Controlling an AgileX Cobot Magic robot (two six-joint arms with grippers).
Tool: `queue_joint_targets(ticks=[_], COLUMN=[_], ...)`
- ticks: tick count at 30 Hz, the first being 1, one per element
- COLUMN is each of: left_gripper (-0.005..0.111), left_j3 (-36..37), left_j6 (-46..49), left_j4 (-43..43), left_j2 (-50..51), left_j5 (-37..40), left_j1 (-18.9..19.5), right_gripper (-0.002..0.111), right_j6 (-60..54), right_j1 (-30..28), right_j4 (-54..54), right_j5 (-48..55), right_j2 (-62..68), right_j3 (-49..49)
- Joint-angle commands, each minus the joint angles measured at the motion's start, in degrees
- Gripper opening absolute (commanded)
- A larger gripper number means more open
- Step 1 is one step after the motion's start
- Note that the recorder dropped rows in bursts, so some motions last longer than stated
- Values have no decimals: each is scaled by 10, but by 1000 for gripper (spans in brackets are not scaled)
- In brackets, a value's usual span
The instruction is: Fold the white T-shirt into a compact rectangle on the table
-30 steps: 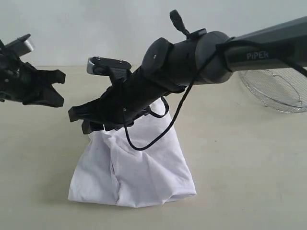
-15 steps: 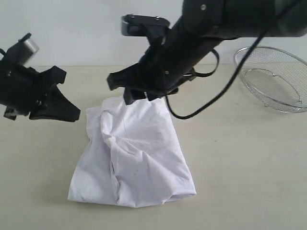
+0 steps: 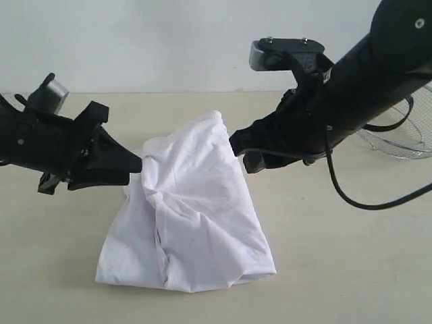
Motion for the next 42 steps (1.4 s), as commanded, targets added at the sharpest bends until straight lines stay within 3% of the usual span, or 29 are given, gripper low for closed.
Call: queue_joint_targets(ticks=[1, 3, 15, 25, 29, 42], left_gripper=[64, 69, 68, 68, 68, 68], left_j3=[-2, -2, -2, -2, -2, -2], left_j6=[-5, -7, -9, 2, 2, 31], left_j4=[-7, 1, 3, -45, -46, -97], left_j2=[31, 45, 91, 139, 141, 176], left_j5=[-5, 0, -24, -56, -83, -60], left_j1=[-24, -24, -28, -84, -85, -85], right_gripper=[47, 47, 47, 47, 47, 47], right_j6=[1, 11, 11, 11, 9, 8], right_j1=[-3, -3, -3, -3, -3, -3], right_j4=[-8, -7, -8, -8, -8, -8], right_j5=[7, -3, -25, -34, -32, -45], right_j2=[-16, -21, -22, -22, -22, -22], right_j3=[11, 11, 11, 11, 11, 11])
